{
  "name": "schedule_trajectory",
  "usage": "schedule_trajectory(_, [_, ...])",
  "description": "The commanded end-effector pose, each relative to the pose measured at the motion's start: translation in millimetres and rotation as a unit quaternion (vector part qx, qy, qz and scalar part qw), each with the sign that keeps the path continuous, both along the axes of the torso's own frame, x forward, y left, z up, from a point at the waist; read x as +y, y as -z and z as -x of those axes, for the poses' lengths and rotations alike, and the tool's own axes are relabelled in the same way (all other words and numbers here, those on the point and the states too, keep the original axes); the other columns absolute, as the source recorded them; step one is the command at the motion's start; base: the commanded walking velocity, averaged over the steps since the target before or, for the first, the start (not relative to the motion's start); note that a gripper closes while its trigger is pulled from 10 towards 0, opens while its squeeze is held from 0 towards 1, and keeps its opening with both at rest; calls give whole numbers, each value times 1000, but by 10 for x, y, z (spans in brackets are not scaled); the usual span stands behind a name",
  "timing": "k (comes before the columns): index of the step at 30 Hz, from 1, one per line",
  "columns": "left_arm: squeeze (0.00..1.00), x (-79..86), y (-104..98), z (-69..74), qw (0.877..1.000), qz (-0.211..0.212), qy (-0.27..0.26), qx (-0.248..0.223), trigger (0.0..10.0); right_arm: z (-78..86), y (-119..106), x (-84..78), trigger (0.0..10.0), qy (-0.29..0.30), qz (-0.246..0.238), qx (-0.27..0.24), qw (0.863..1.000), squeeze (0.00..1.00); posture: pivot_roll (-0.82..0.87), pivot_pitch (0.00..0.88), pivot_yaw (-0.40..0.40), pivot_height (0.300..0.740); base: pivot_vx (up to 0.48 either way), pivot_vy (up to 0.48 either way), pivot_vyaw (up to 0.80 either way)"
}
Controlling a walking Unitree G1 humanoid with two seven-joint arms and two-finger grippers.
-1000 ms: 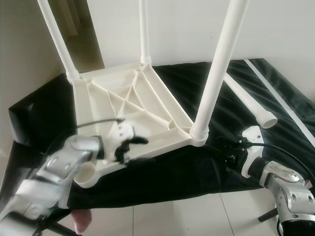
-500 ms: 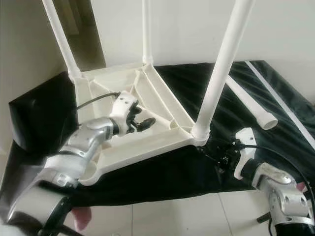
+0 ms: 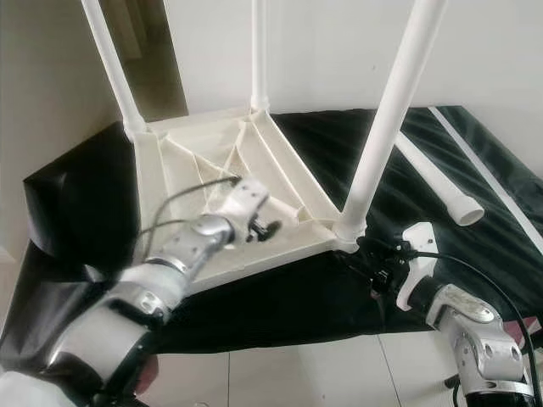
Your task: Building children table
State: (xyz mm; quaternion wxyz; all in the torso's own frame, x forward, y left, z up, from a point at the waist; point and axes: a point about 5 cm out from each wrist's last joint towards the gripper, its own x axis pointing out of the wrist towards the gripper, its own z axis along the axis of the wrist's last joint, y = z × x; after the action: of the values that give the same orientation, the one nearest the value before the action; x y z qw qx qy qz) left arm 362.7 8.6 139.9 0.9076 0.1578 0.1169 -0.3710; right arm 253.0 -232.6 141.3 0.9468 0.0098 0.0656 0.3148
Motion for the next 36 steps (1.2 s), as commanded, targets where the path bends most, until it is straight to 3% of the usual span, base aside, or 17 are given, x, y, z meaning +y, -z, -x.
schedule_trajectory(1, [0,-45,90,34,1000,-27,2,-11,10000,33,7,38,10000,1,-7,2,1000,0,1,0,15,740,0,0,0])
schedule_trajectory(4, [0,-123,155,103,998,-53,35,-28,10000,64,8,75,10000,4,-11,1,1000,0,0,0,13,740,0,0,0])
schedule_trajectory(6, [0,-168,205,182,993,-67,85,-37,10000,85,6,98,10000,10,-14,-1,1000,0,-2,0,15,740,0,0,0])
schedule_trajectory(9, [0,-181,246,244,990,-65,123,-30,10000,116,1,123,10000,10,-17,-2,1000,0,-4,0,18,740,0,0,0])
schedule_trajectory(11, [0,-152,298,333,980,-63,186,-11,10000,177,-4,145,10000,9,-19,-1,1000,0,-7,0,22,740,0,0,0])
schedule_trajectory(15, [0,-121,309,378,974,-62,219,-10,10000,215,-4,147,10000,8,-19,1,1000,0,-8,0,22,740,0,0,0])
schedule_trajectory(18, [0,-17,339,431,964,-67,257,-5,10000,269,13,116,10000,11,-12,7,1000,0,-14,0,30,740,0,0,0])
schedule_trajectory(19, [0,139,383,493,952,-77,297,10,10000,318,14,59,10000,14,-7,12,1000,0,-16,0,34,740,0,0,0])
schedule_trajectory(20, [0,139,383,493,952,-77,297,10,10000,318,14,59,10000,14,-7,12,1000,0,-16,0,34,740,0,0,0])
schedule_trajectory(23, [0,322,424,582,937,-89,337,29,10000,346,1,13,10000,16,7,13,1000,0,-11,0,35,740,0,0,0])
schedule_trajectory(32, [0,564,449,785,917,-84,383,67,10000,358,3,-34,10000,21,36,16,999,0,9,0,27,740,0,0,0])
schedule_trajectory(36, [0,606,455,826,915,-89,388,69,10000,334,-17,-19,10000,16,32,11,999,0,17,0,23,740,0,0,0])
